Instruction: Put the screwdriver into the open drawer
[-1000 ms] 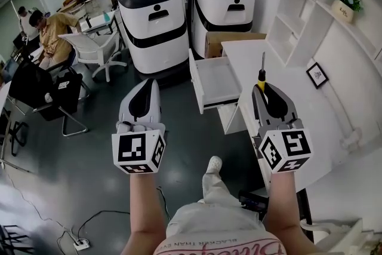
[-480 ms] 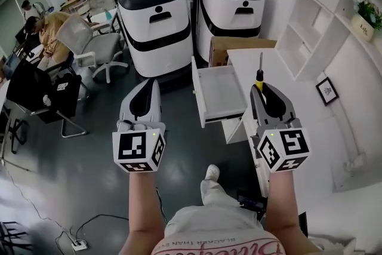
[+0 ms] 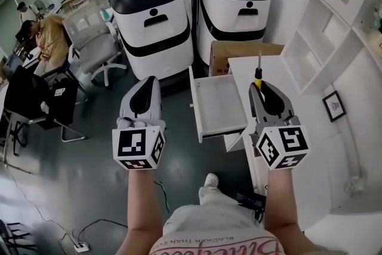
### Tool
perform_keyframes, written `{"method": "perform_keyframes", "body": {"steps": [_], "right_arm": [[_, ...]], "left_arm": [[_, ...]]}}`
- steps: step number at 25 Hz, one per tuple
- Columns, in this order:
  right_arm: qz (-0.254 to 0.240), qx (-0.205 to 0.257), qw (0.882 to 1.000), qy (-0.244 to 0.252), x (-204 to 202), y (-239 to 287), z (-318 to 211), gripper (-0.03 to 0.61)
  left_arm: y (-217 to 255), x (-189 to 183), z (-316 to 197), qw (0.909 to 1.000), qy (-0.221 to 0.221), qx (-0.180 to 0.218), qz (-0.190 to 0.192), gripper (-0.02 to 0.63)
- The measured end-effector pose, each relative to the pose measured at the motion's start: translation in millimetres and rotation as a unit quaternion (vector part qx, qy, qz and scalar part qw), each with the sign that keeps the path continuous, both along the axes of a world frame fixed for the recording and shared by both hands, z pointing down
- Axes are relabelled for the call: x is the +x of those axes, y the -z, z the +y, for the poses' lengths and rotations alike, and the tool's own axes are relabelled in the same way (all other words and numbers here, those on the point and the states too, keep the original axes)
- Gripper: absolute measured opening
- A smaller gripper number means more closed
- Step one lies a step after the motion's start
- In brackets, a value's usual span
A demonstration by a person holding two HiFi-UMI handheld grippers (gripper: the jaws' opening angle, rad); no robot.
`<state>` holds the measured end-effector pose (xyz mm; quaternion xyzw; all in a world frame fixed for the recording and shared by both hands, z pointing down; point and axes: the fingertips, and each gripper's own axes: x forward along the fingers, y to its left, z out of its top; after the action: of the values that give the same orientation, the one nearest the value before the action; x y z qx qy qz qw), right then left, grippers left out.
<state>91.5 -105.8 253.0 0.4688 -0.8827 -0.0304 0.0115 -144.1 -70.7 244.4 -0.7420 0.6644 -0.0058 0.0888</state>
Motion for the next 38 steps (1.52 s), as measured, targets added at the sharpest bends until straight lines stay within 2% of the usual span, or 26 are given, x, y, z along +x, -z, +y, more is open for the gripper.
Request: {"method": "perform_keyframes", "body": {"steps": [9, 20, 30, 38], "right_arm": [[0.001, -0.023, 1.000, 0.006, 2.6, -13.9, -77.4, 0.080], [0.018, -0.067, 0.997, 0.015, -12.6, -51.4, -122.1, 0.080], [0.051, -0.136, 0.989, 0.006, -35.4, -113.4, -154.8, 0.080], [0.070, -0.214, 0.974, -0.006, -48.2, -181.5, -179.6, 0.080]], "left_arm": [[-10.2, 6.7, -77.1, 0.9999, 0.002, -0.011, 0.007, 0.011], [-36.2, -5.8, -113.5, 0.9990, 0.012, -0.039, 0.017, 0.011], [-69.7, -24.5, -155.1, 0.9970, 0.000, -0.072, 0.028, 0.011], [-93.6, -32.9, -193.3, 0.9941, -0.021, -0.101, 0.031, 0.011]]}}
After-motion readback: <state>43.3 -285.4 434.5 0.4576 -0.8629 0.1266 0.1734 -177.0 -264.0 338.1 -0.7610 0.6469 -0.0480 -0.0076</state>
